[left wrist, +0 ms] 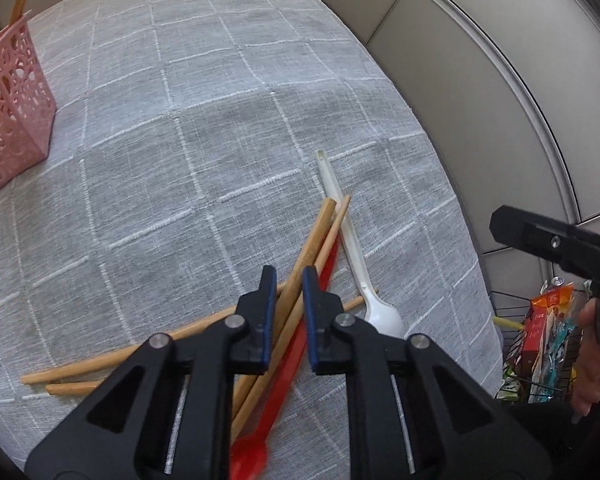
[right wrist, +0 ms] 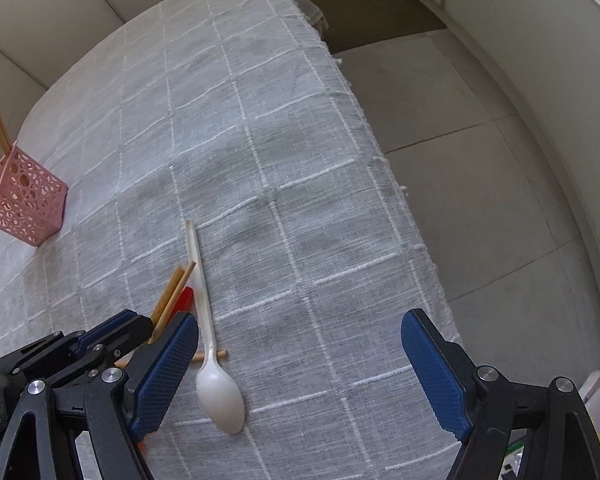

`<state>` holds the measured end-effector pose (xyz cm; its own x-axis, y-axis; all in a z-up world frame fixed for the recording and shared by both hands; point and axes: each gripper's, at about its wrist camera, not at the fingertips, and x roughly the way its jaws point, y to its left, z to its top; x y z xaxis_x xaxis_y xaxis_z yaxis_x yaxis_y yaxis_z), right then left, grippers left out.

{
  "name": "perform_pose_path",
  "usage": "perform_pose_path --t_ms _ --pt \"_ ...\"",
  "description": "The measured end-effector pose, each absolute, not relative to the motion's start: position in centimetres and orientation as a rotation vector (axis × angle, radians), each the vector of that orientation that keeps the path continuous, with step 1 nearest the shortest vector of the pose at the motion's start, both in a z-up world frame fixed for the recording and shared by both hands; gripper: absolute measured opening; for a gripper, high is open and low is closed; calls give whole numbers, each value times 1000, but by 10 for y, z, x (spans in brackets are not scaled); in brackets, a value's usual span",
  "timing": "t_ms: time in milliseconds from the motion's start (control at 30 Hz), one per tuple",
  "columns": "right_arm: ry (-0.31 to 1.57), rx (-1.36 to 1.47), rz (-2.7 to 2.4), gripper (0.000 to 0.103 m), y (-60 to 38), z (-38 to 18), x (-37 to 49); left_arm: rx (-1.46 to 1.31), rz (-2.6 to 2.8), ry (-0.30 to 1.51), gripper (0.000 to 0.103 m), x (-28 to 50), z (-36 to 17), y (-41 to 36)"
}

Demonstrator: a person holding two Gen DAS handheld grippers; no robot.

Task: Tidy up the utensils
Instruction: 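Grasp a chopstick beside the red spoon with the left tool while the right tool grasps another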

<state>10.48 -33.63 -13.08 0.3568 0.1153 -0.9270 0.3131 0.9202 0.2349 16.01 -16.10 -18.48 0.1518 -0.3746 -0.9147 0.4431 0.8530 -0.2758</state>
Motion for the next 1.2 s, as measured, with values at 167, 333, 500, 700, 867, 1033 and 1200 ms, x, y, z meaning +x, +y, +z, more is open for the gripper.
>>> perform_pose_path --t_ms 167,333,500,700,867,1033,1200 --pt "1209 404 -133 87 -336 -131 107 110 -586 1301 14 161 -188 -168" --pt "1220 401 -123 87 -331 -133 109 112 -557 1298 9 160 -186 -167" --pt "1234 424 -107 87 -323 -137 113 71 -536 1252 9 161 -164 -154" --pt "1245 439 -84 87 -310 -142 121 46 -490 1205 9 157 -140 -128" --pt "1272 463 -38 70 -295 -151 133 33 -466 1185 9 153 -131 -104" --pt "1325 556 21 36 -282 -169 149 50 -452 1177 9 147 -131 -81" --pt "1352 620 27 30 -273 -182 160 34 -435 1179 9 144 -131 -64"
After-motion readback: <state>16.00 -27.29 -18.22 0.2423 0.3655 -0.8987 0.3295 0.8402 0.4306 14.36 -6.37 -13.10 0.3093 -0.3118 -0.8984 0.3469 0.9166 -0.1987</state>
